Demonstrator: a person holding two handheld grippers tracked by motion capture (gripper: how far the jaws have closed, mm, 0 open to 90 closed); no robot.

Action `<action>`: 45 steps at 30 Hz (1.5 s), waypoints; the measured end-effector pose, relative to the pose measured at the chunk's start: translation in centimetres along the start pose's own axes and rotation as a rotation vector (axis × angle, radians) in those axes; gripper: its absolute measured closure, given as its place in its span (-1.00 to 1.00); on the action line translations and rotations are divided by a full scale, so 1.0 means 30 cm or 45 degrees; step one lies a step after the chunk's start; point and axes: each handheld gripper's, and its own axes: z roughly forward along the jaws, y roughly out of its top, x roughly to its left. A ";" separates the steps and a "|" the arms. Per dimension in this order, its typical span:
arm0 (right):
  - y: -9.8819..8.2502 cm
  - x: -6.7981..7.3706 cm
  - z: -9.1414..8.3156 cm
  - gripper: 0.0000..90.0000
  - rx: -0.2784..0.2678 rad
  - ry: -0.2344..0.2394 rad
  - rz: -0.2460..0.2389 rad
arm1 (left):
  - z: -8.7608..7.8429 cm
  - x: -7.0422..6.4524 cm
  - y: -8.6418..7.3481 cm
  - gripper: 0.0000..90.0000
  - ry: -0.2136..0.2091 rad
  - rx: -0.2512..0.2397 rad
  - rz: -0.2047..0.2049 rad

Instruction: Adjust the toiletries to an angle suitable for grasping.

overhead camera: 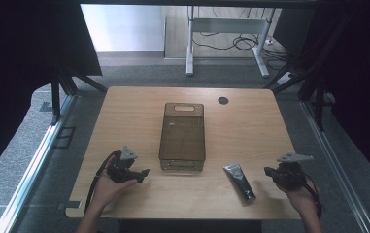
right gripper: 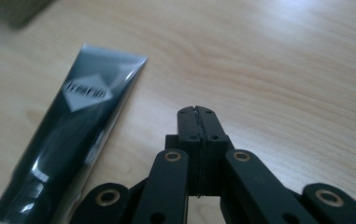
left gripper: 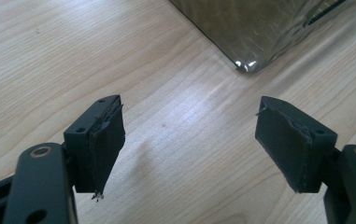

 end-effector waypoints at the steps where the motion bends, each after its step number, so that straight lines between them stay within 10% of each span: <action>1: 0.005 0.006 -0.001 1.00 0.023 0.000 -0.020 | 0.000 0.002 -0.001 -0.46 0.000 0.004 0.002; 18: -0.056 0.106 -0.030 1.00 0.219 0.139 -0.148 | -0.008 -0.013 0.004 -0.46 -0.005 -0.002 0.017; 45: -0.048 0.300 0.034 1.00 0.267 0.306 -0.317 | -0.001 -0.010 0.001 -0.46 -0.001 0.004 0.011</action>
